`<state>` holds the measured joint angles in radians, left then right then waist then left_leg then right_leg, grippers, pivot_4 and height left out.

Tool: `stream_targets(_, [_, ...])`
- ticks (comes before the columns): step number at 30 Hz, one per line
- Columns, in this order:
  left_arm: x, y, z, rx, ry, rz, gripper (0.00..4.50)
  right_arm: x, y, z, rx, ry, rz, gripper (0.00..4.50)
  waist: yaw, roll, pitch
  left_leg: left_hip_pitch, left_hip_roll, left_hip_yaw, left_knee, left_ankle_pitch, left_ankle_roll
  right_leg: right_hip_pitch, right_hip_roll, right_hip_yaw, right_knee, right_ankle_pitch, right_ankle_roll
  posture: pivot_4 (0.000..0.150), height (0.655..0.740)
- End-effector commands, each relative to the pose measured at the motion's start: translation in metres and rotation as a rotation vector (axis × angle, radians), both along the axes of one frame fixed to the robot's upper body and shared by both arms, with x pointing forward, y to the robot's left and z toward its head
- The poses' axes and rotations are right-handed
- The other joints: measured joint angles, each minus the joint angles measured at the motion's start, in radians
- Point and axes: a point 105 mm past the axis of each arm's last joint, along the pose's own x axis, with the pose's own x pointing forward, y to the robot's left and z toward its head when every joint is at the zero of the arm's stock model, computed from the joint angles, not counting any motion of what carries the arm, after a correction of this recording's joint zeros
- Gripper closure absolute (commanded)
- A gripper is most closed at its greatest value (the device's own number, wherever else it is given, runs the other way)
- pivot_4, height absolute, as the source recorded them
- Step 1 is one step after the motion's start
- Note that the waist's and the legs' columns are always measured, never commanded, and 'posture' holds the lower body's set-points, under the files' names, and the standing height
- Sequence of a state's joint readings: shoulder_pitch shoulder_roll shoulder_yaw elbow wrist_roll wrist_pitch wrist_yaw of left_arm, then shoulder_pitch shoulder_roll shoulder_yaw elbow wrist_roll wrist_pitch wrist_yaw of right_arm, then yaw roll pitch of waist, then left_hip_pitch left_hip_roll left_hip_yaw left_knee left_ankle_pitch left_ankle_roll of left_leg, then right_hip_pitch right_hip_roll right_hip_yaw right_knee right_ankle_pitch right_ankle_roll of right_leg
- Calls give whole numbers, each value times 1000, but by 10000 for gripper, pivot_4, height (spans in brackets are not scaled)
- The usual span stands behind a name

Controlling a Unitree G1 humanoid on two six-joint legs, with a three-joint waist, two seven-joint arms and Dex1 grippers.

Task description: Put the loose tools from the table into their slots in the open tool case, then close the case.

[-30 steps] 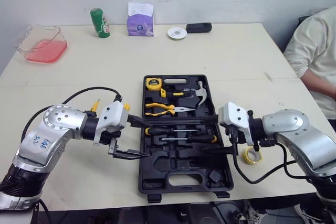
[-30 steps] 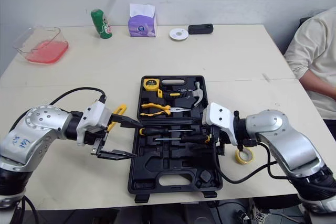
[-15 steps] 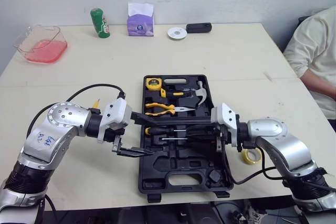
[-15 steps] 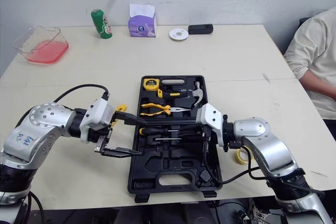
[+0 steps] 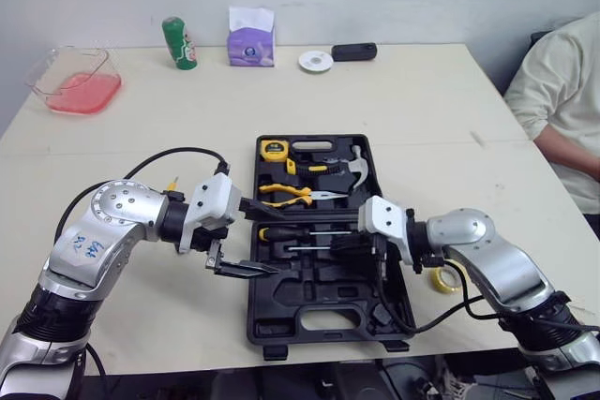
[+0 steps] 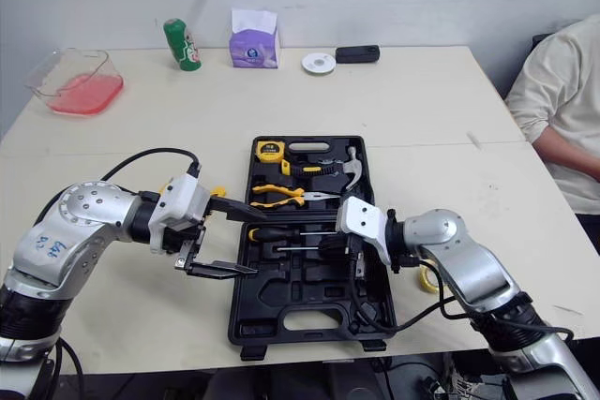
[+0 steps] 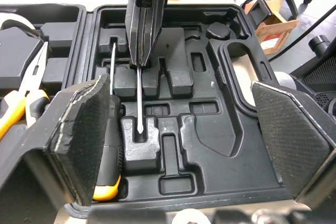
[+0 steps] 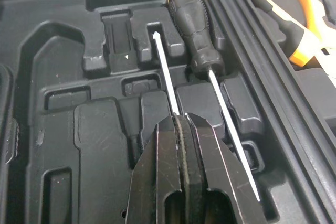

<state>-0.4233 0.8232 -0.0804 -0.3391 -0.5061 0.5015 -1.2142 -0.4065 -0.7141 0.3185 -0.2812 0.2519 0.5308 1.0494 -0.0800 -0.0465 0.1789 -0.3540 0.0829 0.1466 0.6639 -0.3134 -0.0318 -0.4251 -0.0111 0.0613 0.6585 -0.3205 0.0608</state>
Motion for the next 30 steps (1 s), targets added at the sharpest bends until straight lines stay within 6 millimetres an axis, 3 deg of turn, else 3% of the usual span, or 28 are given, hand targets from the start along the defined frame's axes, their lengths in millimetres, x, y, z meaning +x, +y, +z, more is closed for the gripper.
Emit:
stream_targets(1, [0, -1, 4, -7, -23, -4, 0, -7, -20, -40, -146, 132, -81, 44280, 6, -3, -2, 0, 0, 0, 0, 0, 0, 1, -1, 0, 0, 0, 0, 1500, 7244])
stream_targets(6, [1, -2, 2, -16, -21, 5, 0, 2, -20, -38, -102, 108, -164, 44280, 20, -10, -7, 1, 0, 0, 0, 0, 1, 1, -1, 0, 0, 0, 0, 1500, 7244])
stream_targets(15, [7, 4, 0, -50, -5, 87, 0, -6, -13, 12, 102, 26, -88, 44280, 25, -5, -5, -1, 1, 0, 0, -2, 4, 0, -1, -1, 0, 1, -2, 1500, 7244])
stream_targets(17, [11, 18, 2, -94, 14, 186, 0, -5, -28, 27, 148, 1, -142, 44280, 26, -5, -4, -2, 1, 0, 0, -2, 4, -3, -1, -1, 0, 1, -2, 1500, 7244])
stream_targets(20, [15, 57, 0, -157, 75, 410, 0, -7, -74, 45, 152, -20, -279, 44280, 26, 1, -1, -5, 2, 0, 0, -2, 3, -4, -2, -1, -1, 1, -1, 1500, 7244])
stream_targets(21, [13, 68, -2, -162, 93, 458, 0, -8, -87, 47, 146, -20, -314, 38585, 25, 1, -1, -5, 2, 0, 0, -3, 3, -5, -2, -1, -2, 0, -1, 1500, 7244])
stream_targets(24, [6, 116, -11, -175, 143, 650, 0, -14, -136, 55, 118, -27, -469, 27414, 22, 1, -1, -5, 3, 0, -1, -4, 2, -4, -1, -2, -4, 0, -1, 1500, 7244])
stream_targets(26, [3, 130, -13, -181, 150, 704, 0, -17, -150, 57, 111, -31, -514, 17712, 23, 1, 0, -4, 3, 0, -2, -5, 4, -3, -1, -2, -5, 0, -2, 1500, 7244])
stream_targets(28, [2, 156, -18, -172, 151, 806, 0, -20, -173, 60, 94, -42, -593, 8098, 23, 1, 0, -3, 3, 0, -2, -7, 6, -3, -1, -2, -5, -1, -2, 1500, 7244])
stream_targets(30, [-5, 223, -20, -154, 126, 1056, 0, -34, -233, 58, 28, -52, -793, 621, 23, 1, 0, -3, 2, 0, -2, -7, 7, -3, -2, -2, -5, -1, -2, 1500, 7244])
